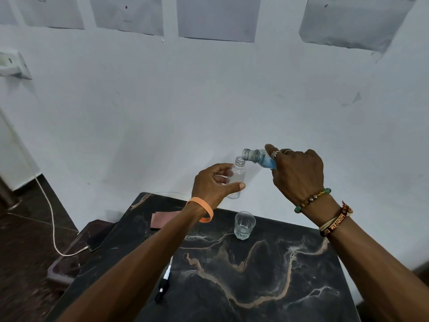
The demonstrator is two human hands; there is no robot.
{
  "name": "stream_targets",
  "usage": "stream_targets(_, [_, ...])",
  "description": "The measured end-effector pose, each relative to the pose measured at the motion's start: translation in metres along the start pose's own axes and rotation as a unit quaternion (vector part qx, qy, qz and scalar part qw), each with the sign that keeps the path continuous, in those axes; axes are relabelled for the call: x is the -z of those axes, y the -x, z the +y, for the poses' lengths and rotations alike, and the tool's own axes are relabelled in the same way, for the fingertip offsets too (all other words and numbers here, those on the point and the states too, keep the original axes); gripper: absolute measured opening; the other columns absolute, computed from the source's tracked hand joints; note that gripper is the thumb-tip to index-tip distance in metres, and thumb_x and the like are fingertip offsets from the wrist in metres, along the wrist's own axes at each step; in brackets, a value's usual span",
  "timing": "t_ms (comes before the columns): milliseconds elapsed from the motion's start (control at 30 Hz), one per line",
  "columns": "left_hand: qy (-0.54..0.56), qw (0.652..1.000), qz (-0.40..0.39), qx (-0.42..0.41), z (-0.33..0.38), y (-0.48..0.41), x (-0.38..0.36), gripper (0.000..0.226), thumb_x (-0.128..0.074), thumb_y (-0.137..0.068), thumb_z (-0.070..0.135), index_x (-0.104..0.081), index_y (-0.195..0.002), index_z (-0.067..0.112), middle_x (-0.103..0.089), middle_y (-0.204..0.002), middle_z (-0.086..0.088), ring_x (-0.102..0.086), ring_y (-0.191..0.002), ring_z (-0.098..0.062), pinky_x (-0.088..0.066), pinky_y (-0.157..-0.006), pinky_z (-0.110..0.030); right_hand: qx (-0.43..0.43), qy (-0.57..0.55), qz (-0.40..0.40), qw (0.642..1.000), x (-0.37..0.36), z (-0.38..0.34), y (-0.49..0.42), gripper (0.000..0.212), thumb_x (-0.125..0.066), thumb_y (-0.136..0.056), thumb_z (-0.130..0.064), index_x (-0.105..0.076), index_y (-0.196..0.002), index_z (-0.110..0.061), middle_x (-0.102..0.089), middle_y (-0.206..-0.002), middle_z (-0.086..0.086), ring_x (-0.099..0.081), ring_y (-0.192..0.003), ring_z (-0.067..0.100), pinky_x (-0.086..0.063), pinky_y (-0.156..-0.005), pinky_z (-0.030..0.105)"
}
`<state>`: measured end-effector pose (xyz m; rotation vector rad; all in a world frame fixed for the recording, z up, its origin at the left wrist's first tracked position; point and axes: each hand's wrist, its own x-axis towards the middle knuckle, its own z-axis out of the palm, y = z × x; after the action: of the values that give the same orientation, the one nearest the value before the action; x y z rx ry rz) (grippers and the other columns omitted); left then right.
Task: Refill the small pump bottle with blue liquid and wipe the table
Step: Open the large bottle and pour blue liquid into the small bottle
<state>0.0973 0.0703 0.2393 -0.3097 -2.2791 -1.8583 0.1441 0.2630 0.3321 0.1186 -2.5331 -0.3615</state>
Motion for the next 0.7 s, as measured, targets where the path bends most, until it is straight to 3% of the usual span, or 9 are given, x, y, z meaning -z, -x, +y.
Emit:
stream_targets(133, [-0.003,1.000,0.002,-0.002,0.0007,-0.0002,-0.0004,0.053,-0.086,-0.053,0.054,-0.064,-0.101,0.046,-0.068,-0.091,0.028,-0.066,-0.081,0.007,-0.051,-0.062,-0.009,-0.001,0.002,-0.007,1.000,-0.0003,0.0001,-0.0007,0.051,-0.053,-0.089,-0.020,-0.046,-0.139,-0.024,-0.069,-0.088,0.004,-0.063,-0.073,0.030,-0.037,-0.069,0.034])
stream_targets(400, [-0.004,1.000,0.002,-0.005,-0.0038,-0.0018,-0.0033,0.056,-0.088,-0.056,0.049,-0.067,-0.106,0.040,-0.069,-0.094,0.024,-0.067,-0.081,0.003,-0.057,-0.070,-0.018,0.001,0.017,-0.015,1.000,0.0001,0.0014,-0.0018,0.052,-0.052,-0.087,-0.016,-0.046,-0.138,-0.023,-0.067,-0.085,0.004,-0.062,-0.071,0.029,-0.034,-0.068,0.033])
stream_targets(700, [-0.001,1.000,0.002,0.002,-0.0022,0.0005,-0.0033,0.053,-0.087,-0.054,0.051,-0.065,-0.102,0.044,-0.068,-0.092,0.027,-0.065,-0.081,0.007,-0.052,-0.064,-0.010,0.000,0.015,-0.016,1.000,0.0010,0.0004,-0.0012,0.051,-0.053,-0.089,-0.018,-0.046,-0.139,-0.022,-0.067,-0.086,0.005,-0.062,-0.074,0.029,-0.036,-0.071,0.034])
